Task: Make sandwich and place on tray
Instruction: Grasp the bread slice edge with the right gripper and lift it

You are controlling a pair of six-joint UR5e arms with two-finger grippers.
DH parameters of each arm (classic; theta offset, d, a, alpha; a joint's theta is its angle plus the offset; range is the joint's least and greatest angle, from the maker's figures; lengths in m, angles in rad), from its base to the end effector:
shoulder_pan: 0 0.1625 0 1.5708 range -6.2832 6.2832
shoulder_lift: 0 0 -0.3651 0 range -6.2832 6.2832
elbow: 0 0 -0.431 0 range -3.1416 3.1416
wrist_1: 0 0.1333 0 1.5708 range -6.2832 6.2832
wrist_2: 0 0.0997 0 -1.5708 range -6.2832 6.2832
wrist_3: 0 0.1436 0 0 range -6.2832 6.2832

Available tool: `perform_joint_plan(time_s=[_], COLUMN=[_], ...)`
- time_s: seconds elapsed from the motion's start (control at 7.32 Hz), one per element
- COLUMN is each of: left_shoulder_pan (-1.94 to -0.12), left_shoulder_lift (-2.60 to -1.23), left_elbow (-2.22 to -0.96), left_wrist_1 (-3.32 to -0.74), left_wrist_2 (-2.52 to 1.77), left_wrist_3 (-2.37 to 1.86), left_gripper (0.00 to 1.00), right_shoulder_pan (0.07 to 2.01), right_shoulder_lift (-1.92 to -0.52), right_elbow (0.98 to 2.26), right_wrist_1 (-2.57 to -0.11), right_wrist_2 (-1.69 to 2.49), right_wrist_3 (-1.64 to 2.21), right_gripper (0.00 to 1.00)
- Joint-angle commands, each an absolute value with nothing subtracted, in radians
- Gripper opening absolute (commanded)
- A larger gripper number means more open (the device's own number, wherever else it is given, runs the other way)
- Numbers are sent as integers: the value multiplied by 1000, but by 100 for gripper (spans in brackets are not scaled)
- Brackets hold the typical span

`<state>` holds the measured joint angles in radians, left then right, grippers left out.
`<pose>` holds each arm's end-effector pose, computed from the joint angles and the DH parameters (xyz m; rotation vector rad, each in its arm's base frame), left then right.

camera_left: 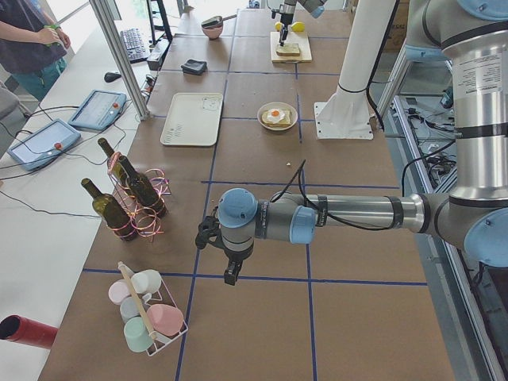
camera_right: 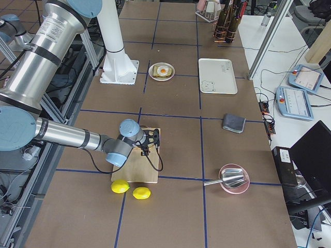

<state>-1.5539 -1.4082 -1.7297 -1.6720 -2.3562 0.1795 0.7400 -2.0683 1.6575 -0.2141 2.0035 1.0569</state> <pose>-0.0236 -0.4815 0.6157 0.1562 0.7763 0.2243 -0.2350 -0.3135 0.6509 0.2218 -0.9863 0.0019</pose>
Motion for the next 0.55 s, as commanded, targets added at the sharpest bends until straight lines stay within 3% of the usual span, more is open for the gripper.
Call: perform_joint_plan(time_s=[0.0,0.27,0.41], left_shoulder_pan=[-1554,-1554,-1554], left_shoulder_lift=[-1408,-1408,-1408], left_elbow=[-1729,-1729,-1729], left_wrist_1=[-1672,-1672,-1672], left_wrist_2=[-2356,-2356,-2356], left_wrist_3=[179,179,179], left_gripper=[100,100,100], right_shoulder_pan=[729,721,721], right_shoulder_lift=[-2063,-2065,-2065], right_elbow=[1655,1654,1654], right_wrist_1=[-186,-186,-186], right_wrist_2=[2005,2005,2005], right_wrist_3=[1063,1062,1062], right_gripper=[61,58,47])
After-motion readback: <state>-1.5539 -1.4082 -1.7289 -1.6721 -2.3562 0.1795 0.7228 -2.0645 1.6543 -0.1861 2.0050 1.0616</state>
